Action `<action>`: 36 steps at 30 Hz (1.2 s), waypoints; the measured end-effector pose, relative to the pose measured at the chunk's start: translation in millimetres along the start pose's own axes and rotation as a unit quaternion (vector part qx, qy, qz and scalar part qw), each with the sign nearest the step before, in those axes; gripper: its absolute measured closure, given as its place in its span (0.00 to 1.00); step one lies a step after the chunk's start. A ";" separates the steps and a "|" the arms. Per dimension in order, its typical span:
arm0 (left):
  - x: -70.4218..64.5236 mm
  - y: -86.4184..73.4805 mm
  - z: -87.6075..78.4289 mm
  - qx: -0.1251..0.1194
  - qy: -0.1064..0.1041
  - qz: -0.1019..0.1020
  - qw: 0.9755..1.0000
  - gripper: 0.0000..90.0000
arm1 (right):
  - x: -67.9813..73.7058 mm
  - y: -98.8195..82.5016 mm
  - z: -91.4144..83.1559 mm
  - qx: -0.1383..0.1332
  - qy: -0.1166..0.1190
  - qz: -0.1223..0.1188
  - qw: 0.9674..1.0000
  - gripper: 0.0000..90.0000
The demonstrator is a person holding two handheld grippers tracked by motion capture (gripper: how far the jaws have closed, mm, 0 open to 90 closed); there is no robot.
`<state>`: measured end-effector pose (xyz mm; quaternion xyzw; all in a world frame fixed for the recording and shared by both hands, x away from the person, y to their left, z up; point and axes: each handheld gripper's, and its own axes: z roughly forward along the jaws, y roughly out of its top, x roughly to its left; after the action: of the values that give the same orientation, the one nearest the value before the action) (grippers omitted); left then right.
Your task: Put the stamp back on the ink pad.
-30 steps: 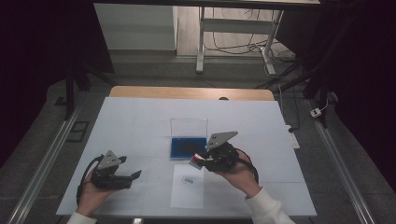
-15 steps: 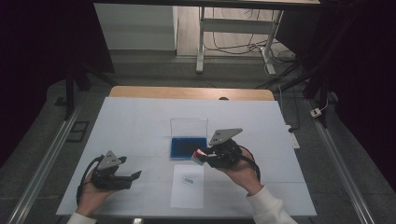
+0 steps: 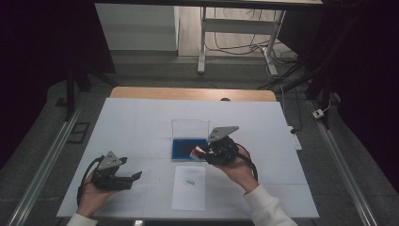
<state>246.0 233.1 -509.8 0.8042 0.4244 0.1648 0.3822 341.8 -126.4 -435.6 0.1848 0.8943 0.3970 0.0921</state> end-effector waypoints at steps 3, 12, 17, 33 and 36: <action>-0.4 0.0 0.3 0.000 0.000 0.000 1.000 0.22 | -6.3 2.2 5.7 0.001 -0.005 0.005 1.000 0.78; -0.8 0.1 1.0 0.002 -0.002 0.001 1.000 0.22 | -20.0 15.5 22.5 0.011 -0.020 0.012 1.000 0.78; -1.0 0.5 1.0 0.001 -0.003 0.001 1.000 0.22 | -31.4 17.3 41.7 0.030 -0.028 0.023 0.999 0.78; -0.8 0.2 1.3 0.003 -0.002 0.002 1.000 0.22 | -39.5 11.4 73.9 0.078 -0.026 0.019 0.996 0.78; -1.0 0.1 1.4 0.003 -0.002 0.002 1.000 0.22 | -39.6 10.7 75.9 0.080 -0.027 0.015 0.996 0.78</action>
<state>246.3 231.5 -510.6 0.8066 0.4227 0.1627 0.3798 404.5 -84.5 -477.6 0.2159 0.9174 0.3206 0.0947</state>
